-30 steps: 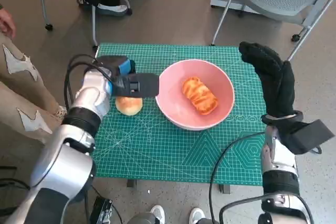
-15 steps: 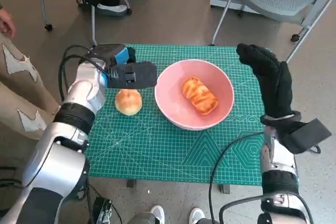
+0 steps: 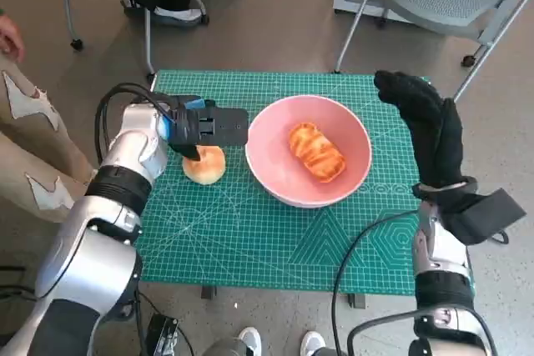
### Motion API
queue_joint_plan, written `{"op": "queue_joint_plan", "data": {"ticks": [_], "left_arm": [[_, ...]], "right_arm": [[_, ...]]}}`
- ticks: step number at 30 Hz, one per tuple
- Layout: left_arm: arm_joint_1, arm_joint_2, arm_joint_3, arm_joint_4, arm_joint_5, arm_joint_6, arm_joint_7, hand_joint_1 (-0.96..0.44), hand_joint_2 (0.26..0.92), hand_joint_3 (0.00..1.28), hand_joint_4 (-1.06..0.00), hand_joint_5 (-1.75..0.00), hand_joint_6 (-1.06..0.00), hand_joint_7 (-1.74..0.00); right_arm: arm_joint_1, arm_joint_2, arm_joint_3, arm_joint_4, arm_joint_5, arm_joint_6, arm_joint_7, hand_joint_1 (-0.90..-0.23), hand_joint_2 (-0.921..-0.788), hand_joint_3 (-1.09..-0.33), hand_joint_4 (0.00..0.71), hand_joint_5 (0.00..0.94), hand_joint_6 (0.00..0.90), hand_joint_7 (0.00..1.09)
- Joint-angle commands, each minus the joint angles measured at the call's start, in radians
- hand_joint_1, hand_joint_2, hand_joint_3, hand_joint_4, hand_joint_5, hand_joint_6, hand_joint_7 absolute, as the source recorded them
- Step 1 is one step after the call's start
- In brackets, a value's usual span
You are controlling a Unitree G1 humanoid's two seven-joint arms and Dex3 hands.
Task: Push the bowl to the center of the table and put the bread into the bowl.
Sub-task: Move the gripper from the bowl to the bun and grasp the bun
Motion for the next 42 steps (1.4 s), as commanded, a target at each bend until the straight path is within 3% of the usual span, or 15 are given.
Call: {"op": "queue_joint_plan", "data": {"ticks": [1, 12, 42], "left_arm": [[0.033, -0.009, -0.007, -0.015, 0.002, 0.002, 0.009, -0.58, 0.696, 0.0, 0.0, 0.0, -0.09, -0.01], [0.048, -0.013, -0.017, -0.021, 0.0, 0.005, -0.01, -0.55, 0.693, 0.0, 0.0, 0.0, -0.07, 0.0], [0.101, -0.073, -0.06, 0.076, 0.014, 0.009, 0.048, -0.53, 0.686, 0.0, 0.0, 0.0, -0.06, 0.0]], "right_arm": [[0.008, 0.007, 0.001, 0.011, 0.005, 0.009, 0.011, -0.654, -0.921, -0.859, 0.156, 0.0, 0.027, 0.43], [0.013, 0.006, 0.001, 0.009, -0.001, 0.008, 0.006, -0.654, -0.921, -0.858, 0.156, 0.0, 0.025, 0.44], [0.019, 0.002, -0.004, 0.01, 0.0, 0.004, 0.007, -0.647, -0.921, -0.857, 0.157, 0.001, 0.021, 0.45]]}}
